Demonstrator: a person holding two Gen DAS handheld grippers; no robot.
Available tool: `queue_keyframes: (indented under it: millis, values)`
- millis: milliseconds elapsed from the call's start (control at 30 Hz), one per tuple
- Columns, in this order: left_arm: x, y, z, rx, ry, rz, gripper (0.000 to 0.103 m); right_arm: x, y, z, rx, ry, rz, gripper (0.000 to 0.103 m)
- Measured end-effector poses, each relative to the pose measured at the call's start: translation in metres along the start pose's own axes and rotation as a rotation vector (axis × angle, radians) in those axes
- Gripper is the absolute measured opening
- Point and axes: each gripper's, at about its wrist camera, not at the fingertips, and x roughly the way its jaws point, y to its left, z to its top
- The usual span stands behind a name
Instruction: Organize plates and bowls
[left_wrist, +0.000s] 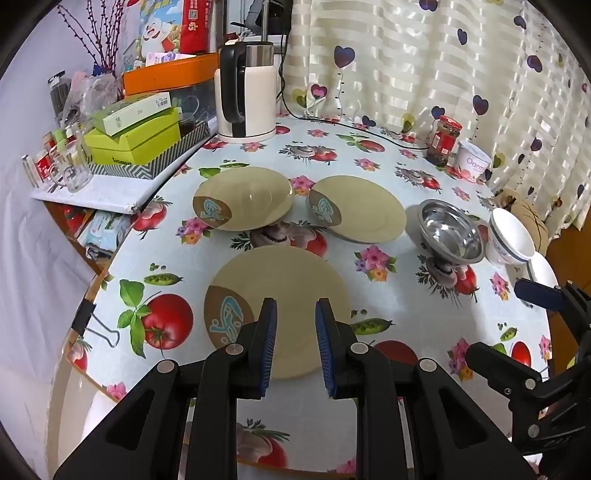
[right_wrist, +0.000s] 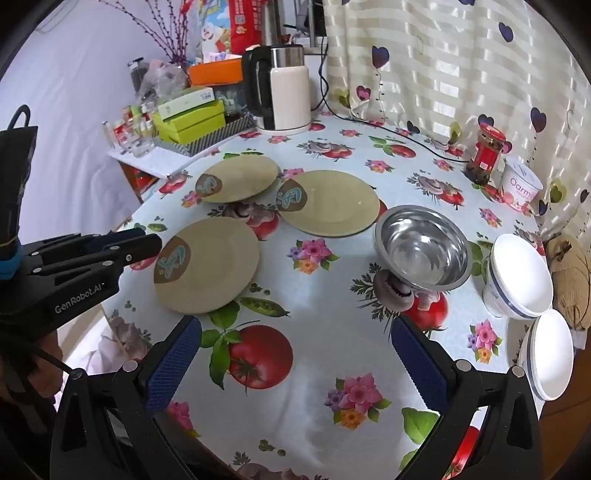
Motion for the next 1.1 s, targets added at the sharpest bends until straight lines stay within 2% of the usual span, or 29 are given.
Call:
queue_keyframes:
  millis: [400, 1100]
  values:
    - [0.008, 0.002, -0.005, -0.018, 0.029, -0.022, 0.022, 0.000, -0.003, 0.001, 0.004, -0.001, 0.003, 0.103]
    - [0.014, 0.002, -0.005, -0.014, 0.048, 0.016, 0.022, 0.008, -0.007, -0.002, 0.014, 0.005, 0.014, 0.103]
